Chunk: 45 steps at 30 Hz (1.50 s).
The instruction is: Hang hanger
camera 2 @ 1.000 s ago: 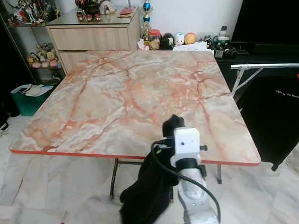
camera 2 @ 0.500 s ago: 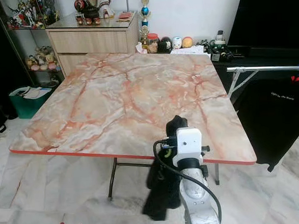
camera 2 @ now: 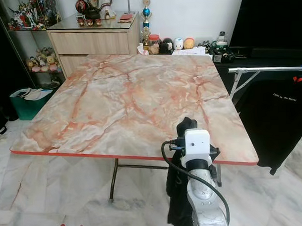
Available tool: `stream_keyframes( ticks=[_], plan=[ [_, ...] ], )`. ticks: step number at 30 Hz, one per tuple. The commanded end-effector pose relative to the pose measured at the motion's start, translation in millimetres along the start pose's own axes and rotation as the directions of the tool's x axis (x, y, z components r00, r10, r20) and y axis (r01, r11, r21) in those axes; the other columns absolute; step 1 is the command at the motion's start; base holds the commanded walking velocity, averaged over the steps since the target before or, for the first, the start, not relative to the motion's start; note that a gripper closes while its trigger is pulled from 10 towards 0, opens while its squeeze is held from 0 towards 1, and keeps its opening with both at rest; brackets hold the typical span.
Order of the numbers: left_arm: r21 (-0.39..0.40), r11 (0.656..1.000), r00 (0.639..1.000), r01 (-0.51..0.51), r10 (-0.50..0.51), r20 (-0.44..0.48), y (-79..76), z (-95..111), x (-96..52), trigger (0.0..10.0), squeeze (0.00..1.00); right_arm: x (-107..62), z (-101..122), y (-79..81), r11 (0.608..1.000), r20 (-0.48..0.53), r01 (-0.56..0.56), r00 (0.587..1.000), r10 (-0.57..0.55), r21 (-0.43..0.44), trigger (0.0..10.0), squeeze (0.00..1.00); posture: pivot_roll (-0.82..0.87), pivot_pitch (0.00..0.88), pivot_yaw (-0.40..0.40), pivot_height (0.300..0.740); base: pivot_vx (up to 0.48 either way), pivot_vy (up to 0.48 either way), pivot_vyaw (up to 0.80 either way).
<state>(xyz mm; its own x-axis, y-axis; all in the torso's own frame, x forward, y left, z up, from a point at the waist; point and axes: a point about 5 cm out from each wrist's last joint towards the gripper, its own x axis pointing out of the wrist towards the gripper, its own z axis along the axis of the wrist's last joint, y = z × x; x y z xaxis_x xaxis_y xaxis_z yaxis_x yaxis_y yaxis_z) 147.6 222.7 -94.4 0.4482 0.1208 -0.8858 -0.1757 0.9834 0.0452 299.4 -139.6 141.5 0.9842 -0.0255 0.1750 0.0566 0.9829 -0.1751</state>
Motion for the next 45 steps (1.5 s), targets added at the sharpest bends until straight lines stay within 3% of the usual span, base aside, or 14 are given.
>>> stream_keyframes(
  ticks=[1,13,32,34,36,37,38,40,41,42,45],
  plan=[
    [0.0,1.0,1.0,-0.005,0.005,-0.007,1.2,-2,-0.3,10.0,0.0,6.6,14,-0.9,1.0,0.066,0.007,0.998,-0.007,0.0,10.0,0.0,0.03,0.0,0.034,0.74,0.0,0.0,0.0],
    [-0.021,1.0,1.0,-0.01,0.01,-0.009,0.2,-3,-0.3,10.0,0.0,15.8,27,-1.0,1.0,0.127,0.006,0.992,-0.004,-0.009,10.0,0.0,0.03,0.0,0.028,0.74,0.0,0.0,0.0],
    [-0.006,1.0,1.0,0.005,-0.005,-0.01,-1.1,-4,-0.3,10.0,0.0,24.4,35,-2.6,1.0,0.161,0.015,0.987,-0.015,0.003,10.0,0.0,0.02,0.0,0.032,0.74,0.255,0.0,0.0],
    [-0.007,1.0,1.0,0.006,-0.006,-0.009,-1.3,-3,-0.2,10.0,0.0,31.2,41,-5.6,0.999,0.168,0.025,0.985,-0.029,0.026,10.0,0.0,0.01,0.0,0.034,0.74,0.266,0.0,0.0],
    [-0.008,1.0,1.0,0.007,-0.007,-0.008,-1.7,-3,-0.1,10.0,0.0,39.6,47,-7.2,1.0,0.198,0.016,0.98,-0.013,-0.013,10.0,0.0,0.01,0.0,0.036,0.74,0.27,0.0,0.0],
    [-0.009,1.0,1.0,0.007,-0.008,-0.007,-2.1,-2,0.1,10.0,0.0,50.9,55,-9.3,0.999,0.222,0.013,0.975,-0.002,-0.049,10.0,0.0,0.01,0.0,0.037,0.74,0.27,0.0,0.0],
    [-0.009,1.0,1.0,0.007,-0.008,-0.007,-2.1,-2,0.1,10.0,0.0,50.9,55,-9.3,0.999,0.222,0.013,0.975,-0.002,-0.049,10.0,0.0,0.01,0.0,0.037,0.74,0.27,0.0,0.0],
    [-0.02,1.0,1.0,0.008,-0.008,-0.002,-3.0,-1,0.2,10.0,0.0,73.9,77,-17.4,0.999,0.283,0.023,0.959,-0.009,-0.048,10.0,0.0,0.03,0.0,0.034,0.74,0.268,0.0,0.0],
    [-0.02,1.0,1.0,0.008,-0.008,-0.002,-3.0,-1,0.2,10.0,0.0,73.9,77,-17.4,0.999,0.283,0.023,0.959,-0.009,-0.048,10.0,0.0,0.03,0.0,0.034,0.74,0.27,0.0,0.0],
    [-0.025,1.0,1.0,0.009,-0.009,0.001,-3.6,1,0.4,10.0,0.0,94.5,100,-26.8,0.999,0.33,0.043,0.943,-0.039,-0.005,10.0,0.0,0.02,0.0,0.036,0.74,0.27,0.0,0.0],
    [-0.027,1.0,1.0,0.008,-0.008,0.003,-4.1,2,0.6,10.0,0.0,116.4,135,-34.3,0.998,0.389,0.048,0.92,-0.056,0.031,10.0,0.0,0.03,0.0,0.035,0.74,0.273,0.0,0.0]
  ],
)
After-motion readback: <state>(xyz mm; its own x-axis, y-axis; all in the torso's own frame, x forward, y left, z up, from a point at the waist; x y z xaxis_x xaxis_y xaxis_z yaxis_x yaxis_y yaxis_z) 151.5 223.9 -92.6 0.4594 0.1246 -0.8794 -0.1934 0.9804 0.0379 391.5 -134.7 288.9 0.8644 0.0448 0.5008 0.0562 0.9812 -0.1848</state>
